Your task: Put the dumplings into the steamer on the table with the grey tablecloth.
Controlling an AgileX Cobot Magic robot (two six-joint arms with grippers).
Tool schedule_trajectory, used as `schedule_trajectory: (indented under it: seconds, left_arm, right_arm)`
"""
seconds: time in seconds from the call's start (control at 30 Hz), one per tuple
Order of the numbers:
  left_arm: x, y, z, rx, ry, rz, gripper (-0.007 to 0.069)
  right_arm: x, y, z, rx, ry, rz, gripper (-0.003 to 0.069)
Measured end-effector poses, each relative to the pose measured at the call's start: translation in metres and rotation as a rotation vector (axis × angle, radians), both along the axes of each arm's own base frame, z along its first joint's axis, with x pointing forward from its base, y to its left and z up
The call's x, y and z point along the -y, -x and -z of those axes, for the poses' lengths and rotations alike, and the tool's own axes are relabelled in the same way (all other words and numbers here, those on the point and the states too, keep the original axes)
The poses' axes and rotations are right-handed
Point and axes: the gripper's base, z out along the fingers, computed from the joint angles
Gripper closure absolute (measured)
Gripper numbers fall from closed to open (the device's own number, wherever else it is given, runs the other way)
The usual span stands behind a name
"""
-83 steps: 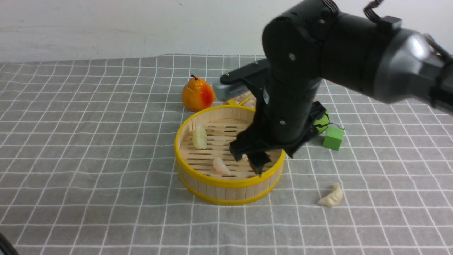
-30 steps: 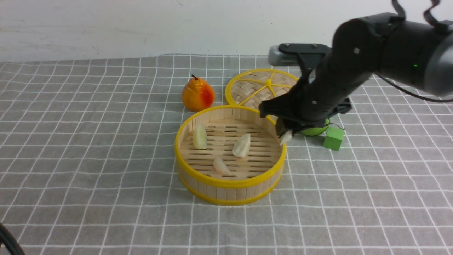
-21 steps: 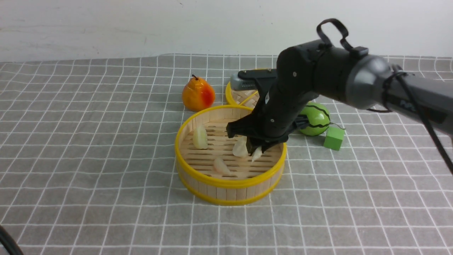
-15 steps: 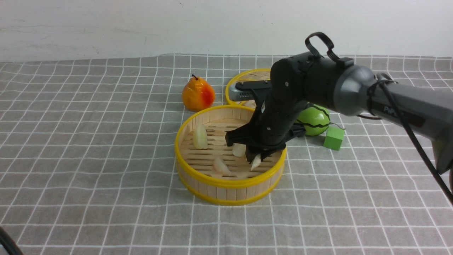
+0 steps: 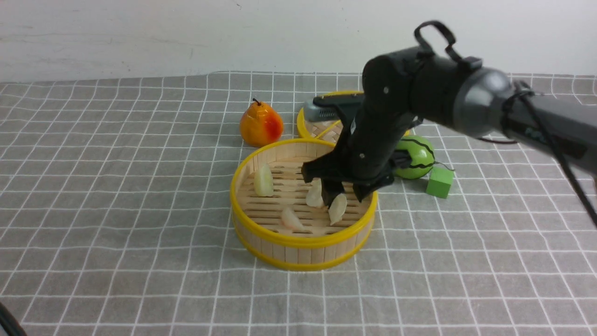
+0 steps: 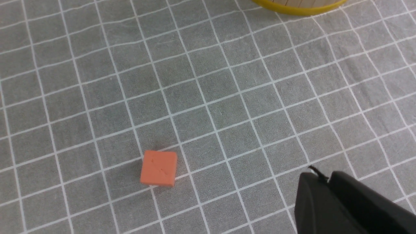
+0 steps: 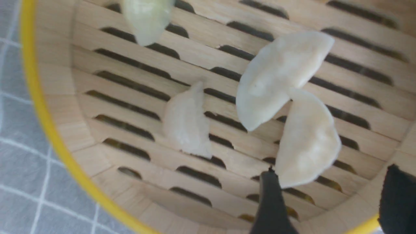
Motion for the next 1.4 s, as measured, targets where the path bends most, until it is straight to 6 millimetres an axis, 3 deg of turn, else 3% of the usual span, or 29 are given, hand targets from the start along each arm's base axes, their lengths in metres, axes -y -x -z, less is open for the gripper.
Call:
schedule_trajectory:
  seconds: [0.07, 0.1, 0.17, 0.23, 0.43, 0.6, 0.67, 0.87, 1.07, 1.4]
  left_arm:
    - [-0.003, 0.007, 0.001, 0.019, 0.025, 0.006, 0.0573]
    - [-0.003, 0.008, 0.000, 0.023, 0.030, 0.007, 0.0573]
    - [-0.009, 0.023, 0.009, 0.070, 0.098, 0.008, 0.0573]
    - [-0.014, 0.032, 0.018, 0.110, 0.156, -0.009, 0.0573]
    - [-0.025, 0.050, 0.049, 0.214, 0.343, -0.083, 0.0573]
    - [-0.025, 0.050, 0.057, 0.297, 0.425, -0.087, 0.0571]
    - [-0.023, 0.047, 0.059, 0.315, 0.437, -0.084, 0.0568]
    - [-0.023, 0.046, 0.061, 0.310, 0.431, -0.087, 0.0565]
    - [-0.024, 0.046, 0.061, 0.309, 0.426, -0.088, 0.0555]
    - [-0.024, 0.046, 0.061, 0.309, 0.423, -0.089, 0.0546]
  right_arm:
    - [0.004, 0.011, -0.030, 0.057, -0.012, -0.035, 0.0272]
    - [0.005, 0.012, -0.033, 0.062, -0.014, -0.036, 0.0277]
    - [0.012, 0.031, -0.073, 0.152, -0.037, -0.073, 0.0373]
    - [0.020, 0.046, -0.095, 0.217, -0.059, -0.086, 0.0450]
    - [0.049, 0.099, -0.118, 0.377, -0.138, -0.083, 0.0668]
    - [0.076, 0.157, -0.130, 0.553, -0.213, -0.123, 0.0679]
    - [0.089, 0.185, -0.127, 0.613, -0.246, -0.134, 0.0679]
    - [0.118, 0.229, -0.116, 0.676, -0.283, -0.128, 0.0679]
    - [0.131, 0.249, -0.115, 0.715, -0.304, -0.124, 0.0676]
    - [0.132, 0.251, -0.116, 0.722, -0.309, -0.124, 0.0671]
